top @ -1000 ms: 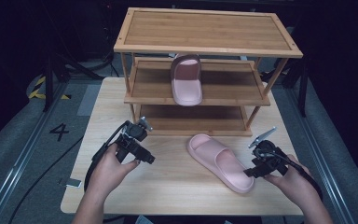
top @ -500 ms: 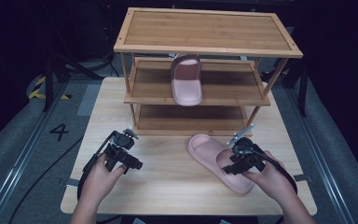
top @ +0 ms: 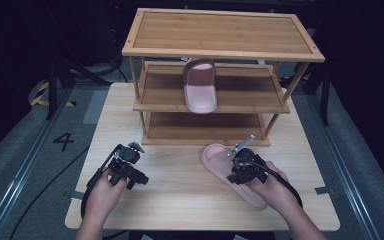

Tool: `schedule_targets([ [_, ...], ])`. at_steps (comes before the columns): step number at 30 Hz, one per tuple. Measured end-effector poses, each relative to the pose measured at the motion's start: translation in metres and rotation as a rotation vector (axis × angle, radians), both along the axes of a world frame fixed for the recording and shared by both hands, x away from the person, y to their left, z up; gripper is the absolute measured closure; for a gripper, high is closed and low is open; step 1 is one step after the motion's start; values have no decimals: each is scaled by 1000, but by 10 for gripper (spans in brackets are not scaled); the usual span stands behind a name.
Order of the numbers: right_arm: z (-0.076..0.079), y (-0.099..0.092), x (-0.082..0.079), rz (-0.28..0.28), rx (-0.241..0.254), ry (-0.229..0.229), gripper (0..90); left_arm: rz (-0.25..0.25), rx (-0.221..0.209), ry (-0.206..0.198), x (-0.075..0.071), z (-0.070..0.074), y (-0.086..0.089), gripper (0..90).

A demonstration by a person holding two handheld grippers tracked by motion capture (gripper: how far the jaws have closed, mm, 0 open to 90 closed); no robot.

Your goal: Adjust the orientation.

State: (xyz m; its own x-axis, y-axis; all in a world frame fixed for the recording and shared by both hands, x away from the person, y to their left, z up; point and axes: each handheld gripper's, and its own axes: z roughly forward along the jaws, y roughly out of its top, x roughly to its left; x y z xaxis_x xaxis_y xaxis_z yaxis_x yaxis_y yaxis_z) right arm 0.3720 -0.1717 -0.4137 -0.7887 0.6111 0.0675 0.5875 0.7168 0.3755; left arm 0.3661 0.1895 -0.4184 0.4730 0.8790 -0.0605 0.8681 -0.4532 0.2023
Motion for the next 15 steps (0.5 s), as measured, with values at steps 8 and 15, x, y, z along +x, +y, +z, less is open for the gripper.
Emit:
schedule_targets([
  [8, -2, 8, -2, 33, -24, -33, 804, -6, 66, -11, -2, -4, 1, 158],
  [15, 2, 11, -4, 45, -41, -52, 841, -5, 76, -24, -3, -2, 3, 159],
])
